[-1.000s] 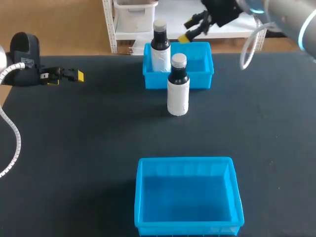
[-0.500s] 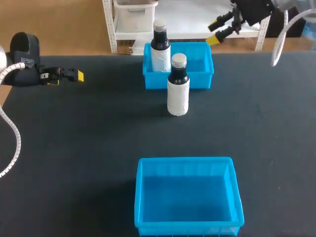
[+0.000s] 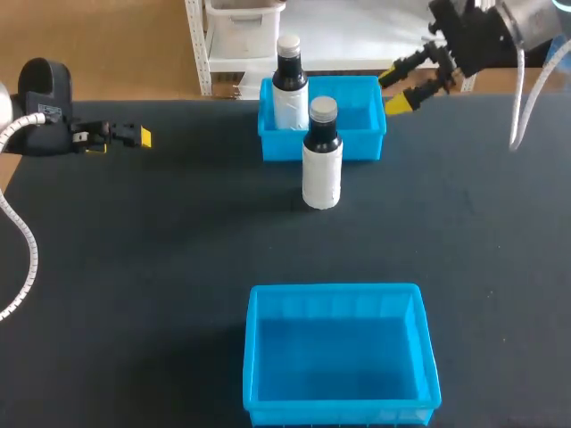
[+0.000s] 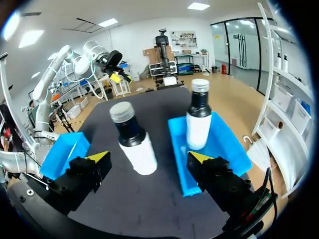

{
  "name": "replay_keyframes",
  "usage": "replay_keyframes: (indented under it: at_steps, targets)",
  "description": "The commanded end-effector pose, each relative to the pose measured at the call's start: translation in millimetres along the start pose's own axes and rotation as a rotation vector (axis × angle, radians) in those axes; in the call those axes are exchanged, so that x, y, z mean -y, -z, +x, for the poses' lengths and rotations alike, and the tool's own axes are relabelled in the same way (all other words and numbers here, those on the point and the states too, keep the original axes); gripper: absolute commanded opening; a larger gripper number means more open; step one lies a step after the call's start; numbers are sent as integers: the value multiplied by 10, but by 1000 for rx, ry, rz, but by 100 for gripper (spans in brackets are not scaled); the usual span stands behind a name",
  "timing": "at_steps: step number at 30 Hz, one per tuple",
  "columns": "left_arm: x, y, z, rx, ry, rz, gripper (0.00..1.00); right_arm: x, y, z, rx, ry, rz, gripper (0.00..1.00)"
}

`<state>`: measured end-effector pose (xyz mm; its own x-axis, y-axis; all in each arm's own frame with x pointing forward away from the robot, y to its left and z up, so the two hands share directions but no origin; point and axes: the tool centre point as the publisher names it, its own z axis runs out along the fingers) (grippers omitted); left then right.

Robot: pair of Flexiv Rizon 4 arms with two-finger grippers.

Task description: Pick up the bottle, and place it in the far bin if it is heavy, or in the near bin if it is light.

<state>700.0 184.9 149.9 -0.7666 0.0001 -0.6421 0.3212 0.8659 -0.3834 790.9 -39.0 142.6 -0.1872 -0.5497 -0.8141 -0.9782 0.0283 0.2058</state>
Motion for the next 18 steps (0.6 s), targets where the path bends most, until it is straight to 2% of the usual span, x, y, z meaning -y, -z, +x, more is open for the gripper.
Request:
replay_keyframes:
  at_steps: [1,8,18]
  targets:
    - [0,0,0,0,0,0,100,-419,-120,30,-9,0,289,100]
    - [0,0,0,0,0,0,100,-599,-231,53,-2,10,307,100]
    - [0,0,0,0,0,0,100,-574,-462,37,11,82,282,100]
